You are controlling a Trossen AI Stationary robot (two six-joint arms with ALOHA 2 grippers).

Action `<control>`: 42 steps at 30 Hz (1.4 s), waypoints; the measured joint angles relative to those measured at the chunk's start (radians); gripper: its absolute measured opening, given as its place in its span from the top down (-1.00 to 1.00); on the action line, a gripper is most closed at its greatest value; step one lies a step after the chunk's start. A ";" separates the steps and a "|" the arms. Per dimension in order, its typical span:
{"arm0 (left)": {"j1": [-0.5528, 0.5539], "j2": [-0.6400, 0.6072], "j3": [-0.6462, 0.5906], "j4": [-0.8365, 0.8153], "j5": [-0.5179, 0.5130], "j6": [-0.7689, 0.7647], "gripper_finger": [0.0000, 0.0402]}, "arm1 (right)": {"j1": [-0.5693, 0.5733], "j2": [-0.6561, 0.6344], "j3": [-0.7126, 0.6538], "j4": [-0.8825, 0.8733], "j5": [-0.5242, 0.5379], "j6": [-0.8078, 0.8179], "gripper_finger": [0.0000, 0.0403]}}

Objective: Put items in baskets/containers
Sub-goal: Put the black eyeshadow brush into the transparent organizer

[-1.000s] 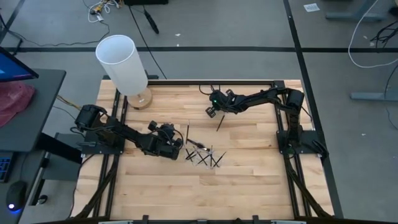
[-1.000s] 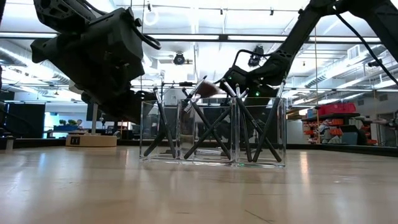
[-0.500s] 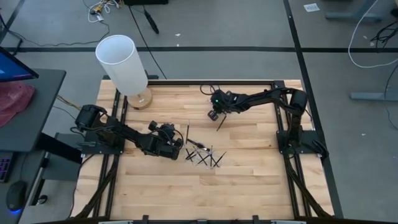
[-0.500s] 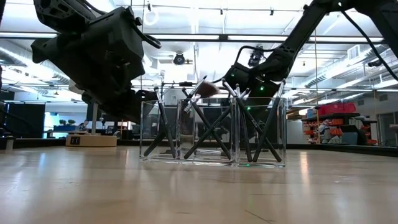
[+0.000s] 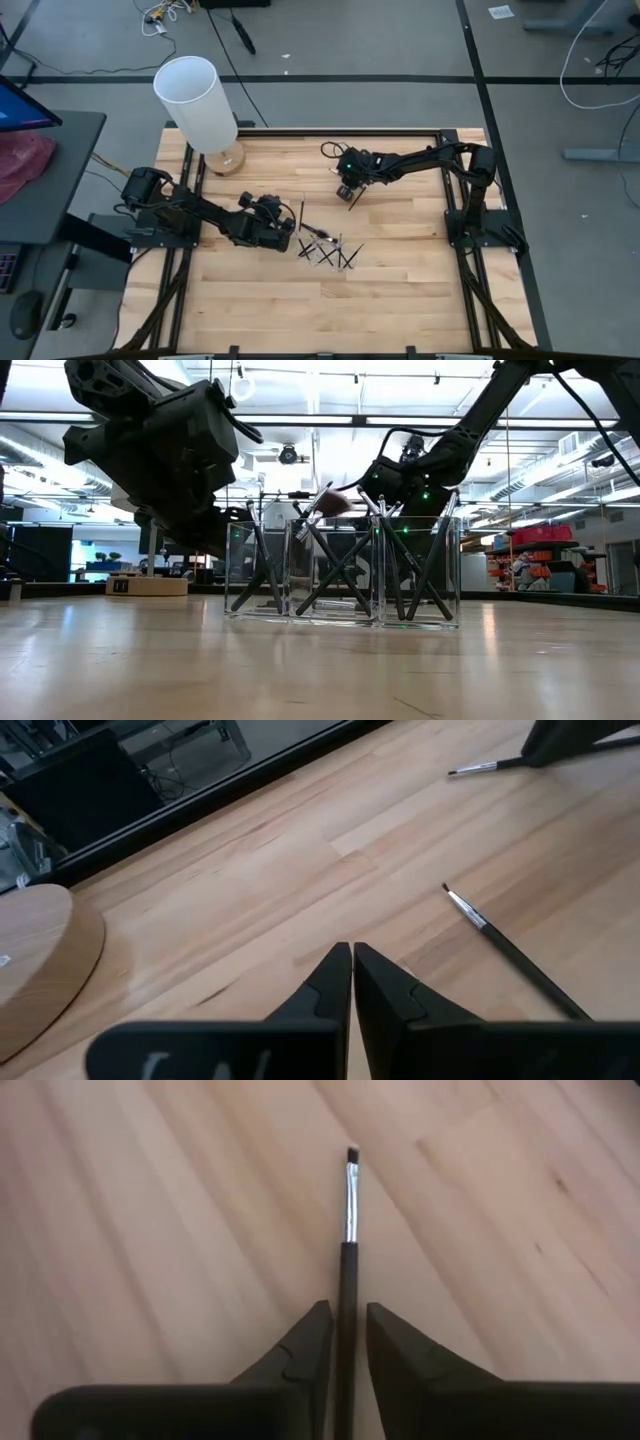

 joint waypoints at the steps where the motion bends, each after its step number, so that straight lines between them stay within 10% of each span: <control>1: 0.000 0.000 0.000 0.001 0.003 0.000 0.91 | 0.001 -0.002 0.000 0.002 -0.003 -0.013 0.62; 15: 0.000 0.000 0.000 0.040 0.021 0.020 0.91 | 0.002 0.032 -0.332 0.767 -0.160 -0.056 0.11; 42: 0.002 0.000 0.000 0.187 0.032 0.177 0.91 | -0.065 0.162 -0.304 0.886 -0.421 -0.295 0.70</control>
